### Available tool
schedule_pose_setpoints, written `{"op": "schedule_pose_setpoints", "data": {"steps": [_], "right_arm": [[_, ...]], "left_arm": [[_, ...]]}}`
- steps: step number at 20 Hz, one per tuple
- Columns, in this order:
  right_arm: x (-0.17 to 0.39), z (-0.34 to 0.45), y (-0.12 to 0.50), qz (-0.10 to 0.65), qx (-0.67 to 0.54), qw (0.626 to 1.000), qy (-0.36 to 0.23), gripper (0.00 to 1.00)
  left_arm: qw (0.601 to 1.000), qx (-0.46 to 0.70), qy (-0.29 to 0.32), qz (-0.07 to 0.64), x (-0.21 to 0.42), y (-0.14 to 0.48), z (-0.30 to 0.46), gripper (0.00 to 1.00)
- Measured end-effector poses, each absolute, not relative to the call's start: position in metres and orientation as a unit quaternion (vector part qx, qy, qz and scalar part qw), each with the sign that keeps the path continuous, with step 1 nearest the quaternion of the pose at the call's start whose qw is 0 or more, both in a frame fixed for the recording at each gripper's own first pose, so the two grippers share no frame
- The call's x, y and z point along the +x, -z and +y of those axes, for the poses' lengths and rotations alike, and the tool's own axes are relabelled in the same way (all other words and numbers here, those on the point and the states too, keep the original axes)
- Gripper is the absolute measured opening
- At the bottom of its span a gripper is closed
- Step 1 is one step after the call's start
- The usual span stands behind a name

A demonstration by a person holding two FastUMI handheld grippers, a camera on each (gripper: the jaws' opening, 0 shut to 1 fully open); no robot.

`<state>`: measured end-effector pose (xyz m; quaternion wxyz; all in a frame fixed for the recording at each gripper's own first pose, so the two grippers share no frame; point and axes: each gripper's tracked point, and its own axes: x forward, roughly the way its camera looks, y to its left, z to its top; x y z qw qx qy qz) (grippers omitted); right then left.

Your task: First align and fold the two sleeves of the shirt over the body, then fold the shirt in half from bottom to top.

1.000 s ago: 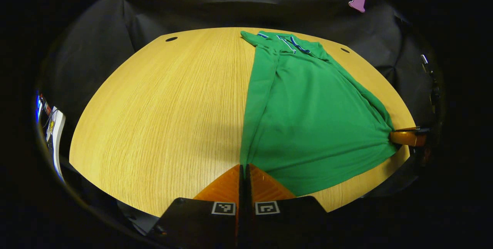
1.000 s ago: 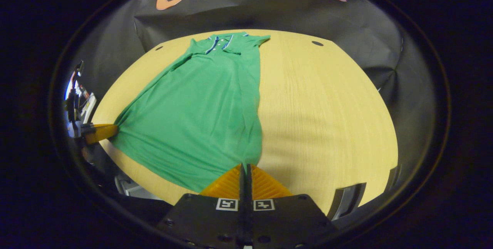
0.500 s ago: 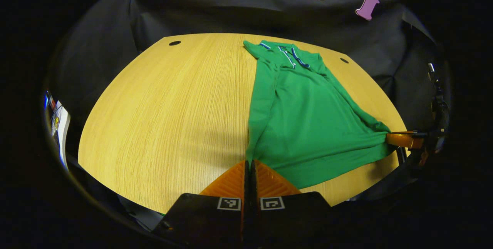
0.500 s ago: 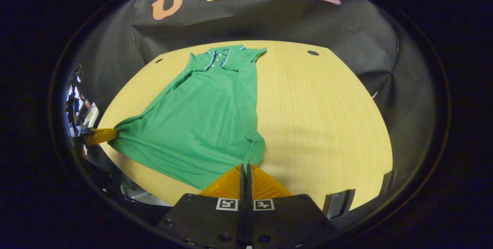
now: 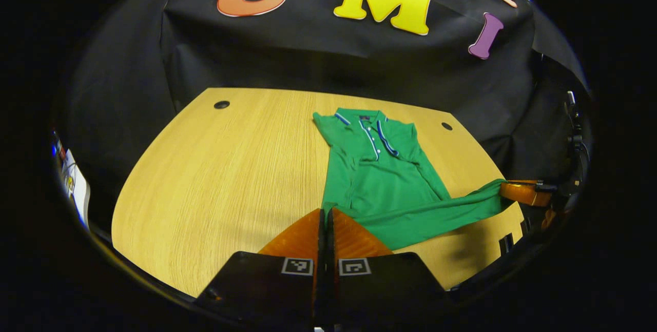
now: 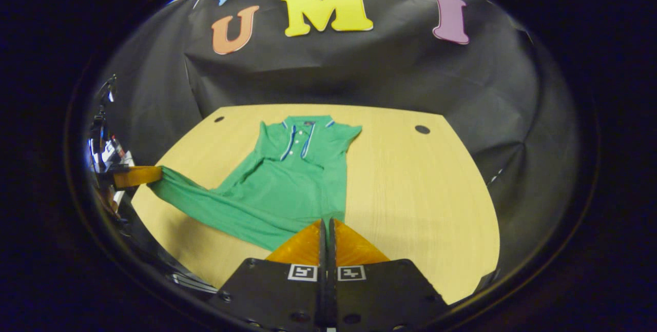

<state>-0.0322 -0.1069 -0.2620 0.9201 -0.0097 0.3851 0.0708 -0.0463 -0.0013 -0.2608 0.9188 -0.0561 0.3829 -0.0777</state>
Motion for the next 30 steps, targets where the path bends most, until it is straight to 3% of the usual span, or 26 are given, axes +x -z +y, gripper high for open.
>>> {"op": "schedule_pose_setpoints", "data": {"steps": [6,19,30], "right_arm": [[0.039,-0.109,0.233,0.351,0.001,0.935,-0.046,0.0],[0.226,-0.106,0.187,0.306,-0.005,0.949,-0.075,0.0],[0.295,-0.102,0.254,0.342,0.0,0.937,-0.076,0.0]], "left_arm": [[0.937,-0.062,0.069,0.337,0.039,0.236,-0.003,0.05],[0.954,-0.062,0.064,0.285,0.2,0.218,-0.01,0.06],[0.953,-0.062,0.053,0.291,0.285,0.287,-0.017,0.06]]}}
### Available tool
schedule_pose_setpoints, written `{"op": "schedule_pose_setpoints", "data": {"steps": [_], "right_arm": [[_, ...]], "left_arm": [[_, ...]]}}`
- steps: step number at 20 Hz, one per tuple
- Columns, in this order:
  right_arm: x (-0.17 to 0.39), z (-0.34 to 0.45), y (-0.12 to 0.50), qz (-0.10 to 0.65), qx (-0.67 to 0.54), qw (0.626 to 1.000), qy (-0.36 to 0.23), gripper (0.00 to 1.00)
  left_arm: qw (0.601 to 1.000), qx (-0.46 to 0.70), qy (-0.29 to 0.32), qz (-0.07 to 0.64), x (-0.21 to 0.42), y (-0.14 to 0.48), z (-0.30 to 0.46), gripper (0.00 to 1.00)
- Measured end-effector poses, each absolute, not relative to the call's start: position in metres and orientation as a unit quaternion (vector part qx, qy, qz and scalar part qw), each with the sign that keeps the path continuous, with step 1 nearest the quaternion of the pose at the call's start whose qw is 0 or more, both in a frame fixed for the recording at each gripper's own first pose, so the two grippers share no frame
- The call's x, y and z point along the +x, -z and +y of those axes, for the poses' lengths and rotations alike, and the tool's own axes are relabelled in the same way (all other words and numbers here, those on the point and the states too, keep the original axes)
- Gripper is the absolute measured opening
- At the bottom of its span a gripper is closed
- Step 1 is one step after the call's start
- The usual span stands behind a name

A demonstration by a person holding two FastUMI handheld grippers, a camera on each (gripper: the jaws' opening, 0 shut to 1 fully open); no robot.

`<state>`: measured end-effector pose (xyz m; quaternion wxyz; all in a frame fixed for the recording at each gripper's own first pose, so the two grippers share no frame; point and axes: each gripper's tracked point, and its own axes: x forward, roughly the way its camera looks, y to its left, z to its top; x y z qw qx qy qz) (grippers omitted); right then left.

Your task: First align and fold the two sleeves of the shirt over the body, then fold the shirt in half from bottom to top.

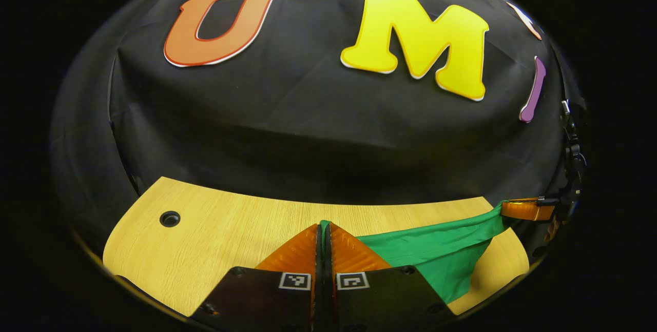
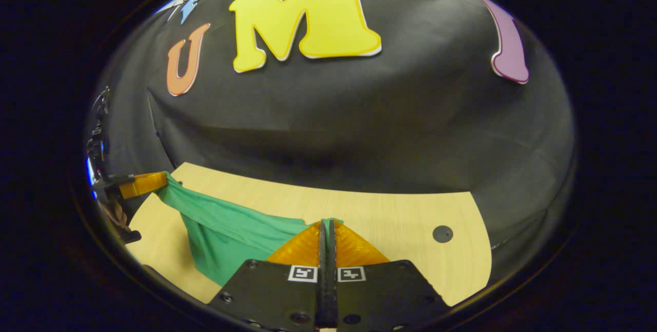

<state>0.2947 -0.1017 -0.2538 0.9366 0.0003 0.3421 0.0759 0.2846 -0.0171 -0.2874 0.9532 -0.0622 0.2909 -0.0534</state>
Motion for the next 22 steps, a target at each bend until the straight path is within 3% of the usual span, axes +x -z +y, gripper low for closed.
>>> {"op": "schedule_pose_setpoints", "data": {"steps": [5,7,8,9,10,11,12,22], "right_arm": [[0.303,-0.105,0.288,0.361,-0.002,0.93,-0.071,0.0],[0.305,-0.105,0.298,0.366,0.003,0.928,-0.063,0.04],[0.303,-0.103,0.299,0.366,0.011,0.928,-0.063,0.07],[0.3,-0.101,0.294,0.361,0.02,0.93,-0.062,0.32],[0.308,-0.106,0.296,0.353,0.02,0.934,-0.056,0.57],[0.305,-0.106,0.289,0.346,0.017,0.937,-0.055,0.83],[0.297,-0.107,0.285,0.339,0.011,0.939,-0.051,0.89],[0.231,-0.084,0.207,0.267,-0.019,0.963,-0.036,0.93]], "left_arm": [[0.947,-0.053,0.026,0.315,0.29,0.323,-0.017,0.08],[0.944,-0.038,0.007,0.327,0.285,0.329,-0.011,0.15],[0.944,-0.027,-0.004,0.328,0.285,0.335,-0.006,0.28],[0.946,-0.021,-0.008,0.322,0.285,0.333,-0.005,0.41],[0.948,-0.022,-0.003,0.317,0.283,0.326,-0.009,0.84],[0.95,-0.019,-0.001,0.312,0.282,0.322,-0.011,0.88],[0.952,-0.013,0.0,0.306,0.279,0.317,-0.011,1.0],[0.968,-0.005,0.025,0.25,0.221,0.231,-0.028,1.0]]}}
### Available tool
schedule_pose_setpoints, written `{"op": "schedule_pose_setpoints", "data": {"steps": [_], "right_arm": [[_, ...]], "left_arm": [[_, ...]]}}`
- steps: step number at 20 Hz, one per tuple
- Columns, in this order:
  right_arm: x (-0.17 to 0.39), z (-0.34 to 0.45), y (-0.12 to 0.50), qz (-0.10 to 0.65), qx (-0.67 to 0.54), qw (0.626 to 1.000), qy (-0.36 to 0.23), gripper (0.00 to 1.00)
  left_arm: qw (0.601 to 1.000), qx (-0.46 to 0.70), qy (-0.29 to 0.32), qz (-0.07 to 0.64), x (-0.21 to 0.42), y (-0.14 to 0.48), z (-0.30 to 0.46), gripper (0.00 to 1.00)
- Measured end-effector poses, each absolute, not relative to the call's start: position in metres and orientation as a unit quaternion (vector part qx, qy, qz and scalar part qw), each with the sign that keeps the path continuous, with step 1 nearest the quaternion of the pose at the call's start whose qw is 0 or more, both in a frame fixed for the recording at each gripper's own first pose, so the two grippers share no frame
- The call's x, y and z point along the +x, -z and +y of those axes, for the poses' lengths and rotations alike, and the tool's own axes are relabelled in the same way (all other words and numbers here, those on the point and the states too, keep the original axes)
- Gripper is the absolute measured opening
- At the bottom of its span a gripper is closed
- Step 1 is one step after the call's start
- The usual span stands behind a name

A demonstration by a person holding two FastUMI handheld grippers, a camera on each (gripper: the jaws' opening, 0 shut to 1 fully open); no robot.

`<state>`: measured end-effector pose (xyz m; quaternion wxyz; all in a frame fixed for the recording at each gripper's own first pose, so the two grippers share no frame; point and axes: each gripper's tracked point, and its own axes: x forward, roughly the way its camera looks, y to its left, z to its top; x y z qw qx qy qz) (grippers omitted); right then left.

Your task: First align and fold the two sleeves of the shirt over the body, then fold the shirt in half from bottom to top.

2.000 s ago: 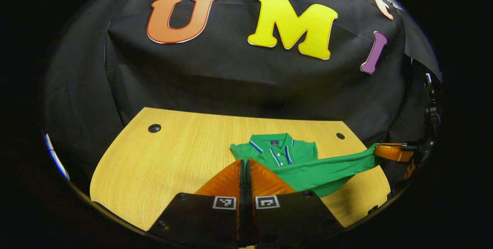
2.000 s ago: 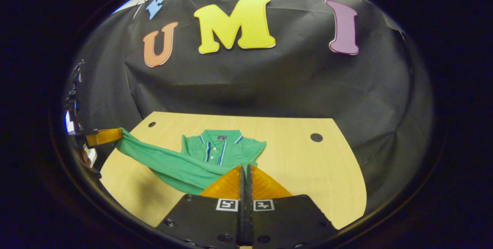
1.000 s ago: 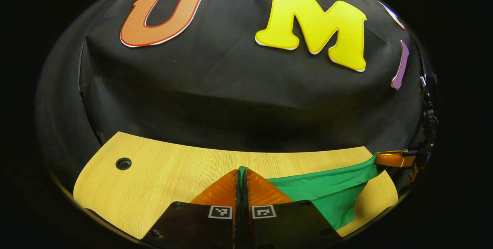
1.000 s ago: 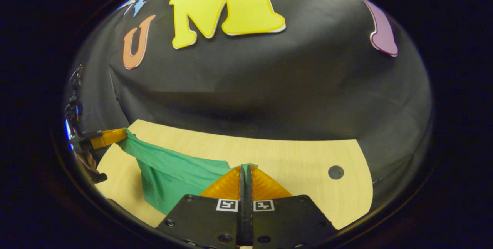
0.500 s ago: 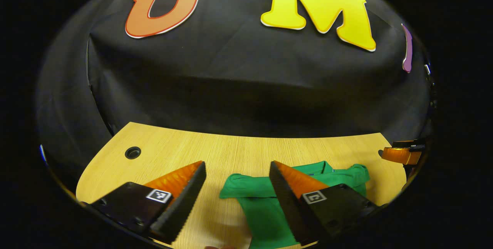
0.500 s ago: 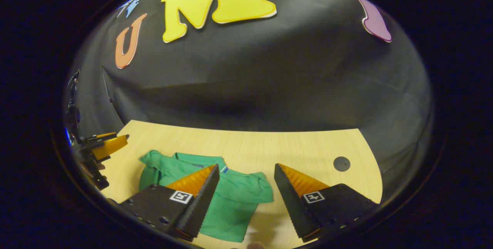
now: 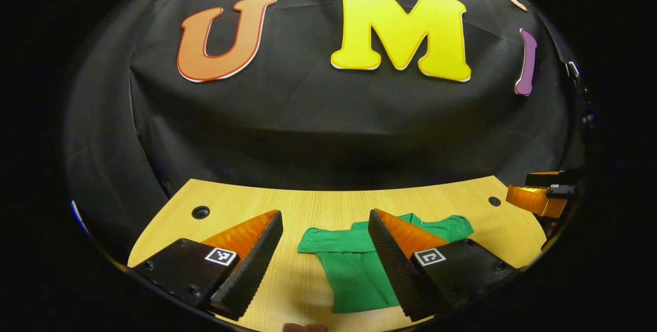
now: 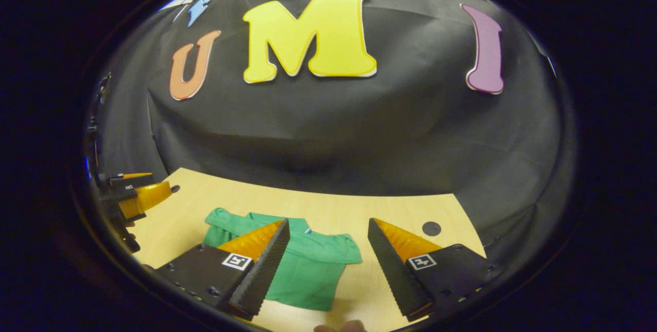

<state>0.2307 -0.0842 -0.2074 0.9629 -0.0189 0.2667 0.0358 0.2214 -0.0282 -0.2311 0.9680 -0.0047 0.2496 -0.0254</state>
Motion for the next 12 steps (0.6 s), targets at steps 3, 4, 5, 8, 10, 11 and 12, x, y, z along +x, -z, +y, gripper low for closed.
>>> {"op": "schedule_pose_setpoints", "data": {"steps": [3,4,5,8,10,11,12], "right_arm": [[0.193,-0.065,0.169,0.237,-0.018,0.971,-0.035,0.93],[0.187,-0.065,0.159,0.226,-0.019,0.973,-0.035,0.93],[0.174,-0.06,0.144,0.212,-0.02,0.976,-0.036,0.93],[0.132,-0.046,0.103,0.172,-0.02,0.984,-0.036,0.93],[0.102,-0.038,0.083,0.15,-0.021,0.988,-0.033,0.94],[0.089,-0.037,0.075,0.141,-0.023,0.989,-0.029,0.93],[0.075,-0.034,0.069,0.133,-0.024,0.99,-0.029,0.95]], "left_arm": [[0.976,-0.003,0.028,0.215,0.197,0.184,-0.029,1.0],[0.979,-0.004,0.031,0.201,0.188,0.166,-0.03,1.0],[0.982,-0.002,0.033,0.186,0.178,0.148,-0.032,1.0],[0.988,0.014,0.033,0.15,0.142,0.099,-0.036,1.0],[0.991,0.013,0.038,0.131,0.118,0.077,-0.043,1.0],[0.992,0.008,0.039,0.124,0.106,0.068,-0.045,1.0],[0.992,0.0,0.035,0.12,0.089,0.062,-0.046,1.0]]}}
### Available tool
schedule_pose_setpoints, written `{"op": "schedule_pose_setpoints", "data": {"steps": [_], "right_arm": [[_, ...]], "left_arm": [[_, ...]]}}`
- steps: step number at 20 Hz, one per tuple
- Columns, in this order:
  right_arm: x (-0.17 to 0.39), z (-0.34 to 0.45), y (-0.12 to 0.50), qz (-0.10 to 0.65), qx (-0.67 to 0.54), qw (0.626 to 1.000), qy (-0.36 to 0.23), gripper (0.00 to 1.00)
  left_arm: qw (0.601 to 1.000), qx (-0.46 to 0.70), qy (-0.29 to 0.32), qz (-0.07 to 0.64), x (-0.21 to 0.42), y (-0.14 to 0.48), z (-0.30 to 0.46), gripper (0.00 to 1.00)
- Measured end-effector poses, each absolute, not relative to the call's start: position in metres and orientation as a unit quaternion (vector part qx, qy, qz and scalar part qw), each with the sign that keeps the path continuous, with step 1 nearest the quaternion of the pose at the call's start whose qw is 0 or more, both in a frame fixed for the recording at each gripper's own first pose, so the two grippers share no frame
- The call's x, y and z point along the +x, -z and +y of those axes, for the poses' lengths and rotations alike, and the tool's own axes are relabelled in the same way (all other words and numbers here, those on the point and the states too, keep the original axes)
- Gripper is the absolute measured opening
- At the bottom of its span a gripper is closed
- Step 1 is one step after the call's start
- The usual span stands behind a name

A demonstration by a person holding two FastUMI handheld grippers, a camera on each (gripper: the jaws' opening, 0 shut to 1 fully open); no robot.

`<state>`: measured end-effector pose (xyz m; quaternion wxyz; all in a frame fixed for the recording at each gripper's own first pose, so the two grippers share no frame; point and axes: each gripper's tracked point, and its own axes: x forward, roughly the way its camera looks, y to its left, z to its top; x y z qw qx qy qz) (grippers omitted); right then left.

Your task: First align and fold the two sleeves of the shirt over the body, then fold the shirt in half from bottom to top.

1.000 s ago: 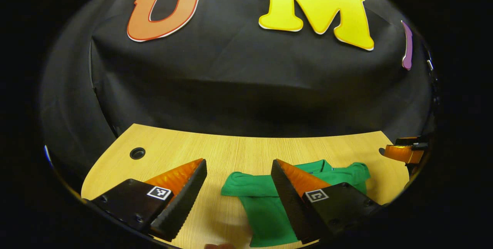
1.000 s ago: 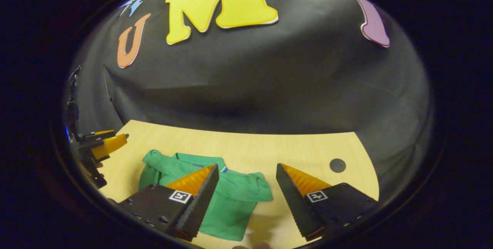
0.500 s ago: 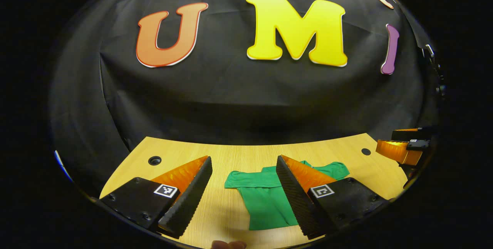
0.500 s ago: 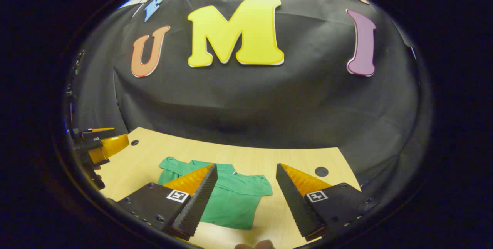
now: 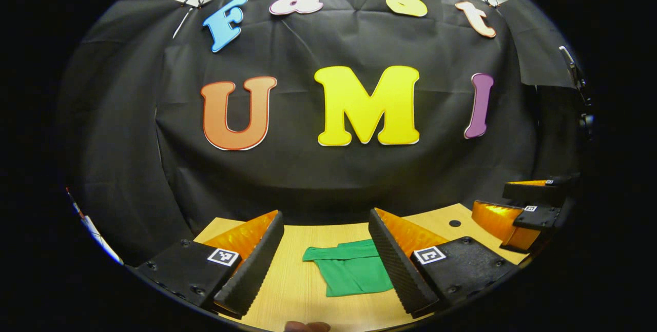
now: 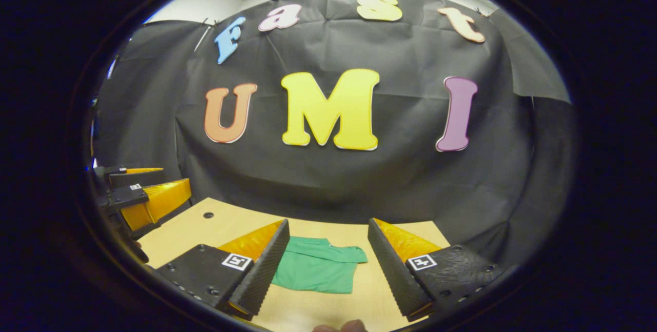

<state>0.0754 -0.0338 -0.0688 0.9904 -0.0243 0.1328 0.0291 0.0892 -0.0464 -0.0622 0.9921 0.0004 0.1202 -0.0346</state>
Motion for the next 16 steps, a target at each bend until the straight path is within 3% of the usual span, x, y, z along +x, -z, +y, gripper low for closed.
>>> {"op": "schedule_pose_setpoints", "data": {"steps": [7,16], "right_arm": [[0.002,-0.032,0.038,0.093,-0.023,0.995,0.003,0.96],[-0.002,-0.024,0.03,0.079,-0.026,0.997,0.004,0.96]], "left_arm": [[0.996,-0.024,0.015,0.086,0.019,0.029,-0.037,1.0],[0.997,-0.009,0.025,0.07,0.01,0.017,-0.04,1.0]]}}
